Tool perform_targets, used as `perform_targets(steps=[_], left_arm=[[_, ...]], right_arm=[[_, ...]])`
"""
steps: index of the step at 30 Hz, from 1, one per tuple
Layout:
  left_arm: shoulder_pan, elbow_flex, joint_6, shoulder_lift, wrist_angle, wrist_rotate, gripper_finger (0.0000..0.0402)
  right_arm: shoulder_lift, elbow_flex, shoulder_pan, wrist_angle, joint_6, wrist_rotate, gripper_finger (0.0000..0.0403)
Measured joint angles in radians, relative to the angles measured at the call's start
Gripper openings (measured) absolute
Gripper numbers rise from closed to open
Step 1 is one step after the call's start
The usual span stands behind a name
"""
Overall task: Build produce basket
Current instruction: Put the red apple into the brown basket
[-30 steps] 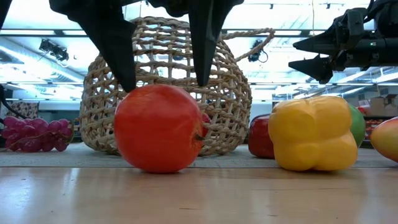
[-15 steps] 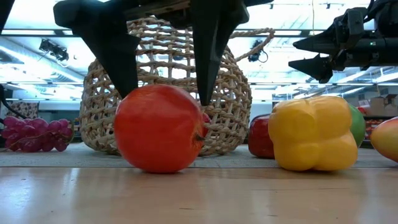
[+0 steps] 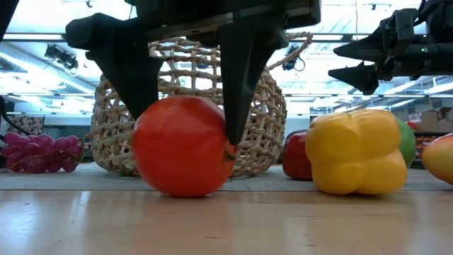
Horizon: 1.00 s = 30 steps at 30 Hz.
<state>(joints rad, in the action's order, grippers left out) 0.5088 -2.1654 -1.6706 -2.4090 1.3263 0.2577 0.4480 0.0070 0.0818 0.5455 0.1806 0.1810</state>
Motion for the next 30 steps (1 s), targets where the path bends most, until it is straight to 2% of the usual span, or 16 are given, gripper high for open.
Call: perform_targets(steps=[9, 20, 30], left_arm=[[-0.003, 0.000, 0.033, -0.035, -0.013, -0.005, 0.0353], [-0.007, 0.000, 0.045, -0.035, -0.015, -0.007, 0.0319], [-0.007, 0.000, 0.052, -0.035, -0.014, -0.007, 0.0317]], right_arm=[[0.000, 0.000, 0.000, 0.000, 0.000, 0.000, 0.0348], [0.000, 0.000, 0.000, 0.000, 0.000, 0.000, 0.0348], [0.000, 0.000, 0.000, 0.000, 0.000, 0.000, 0.0348]])
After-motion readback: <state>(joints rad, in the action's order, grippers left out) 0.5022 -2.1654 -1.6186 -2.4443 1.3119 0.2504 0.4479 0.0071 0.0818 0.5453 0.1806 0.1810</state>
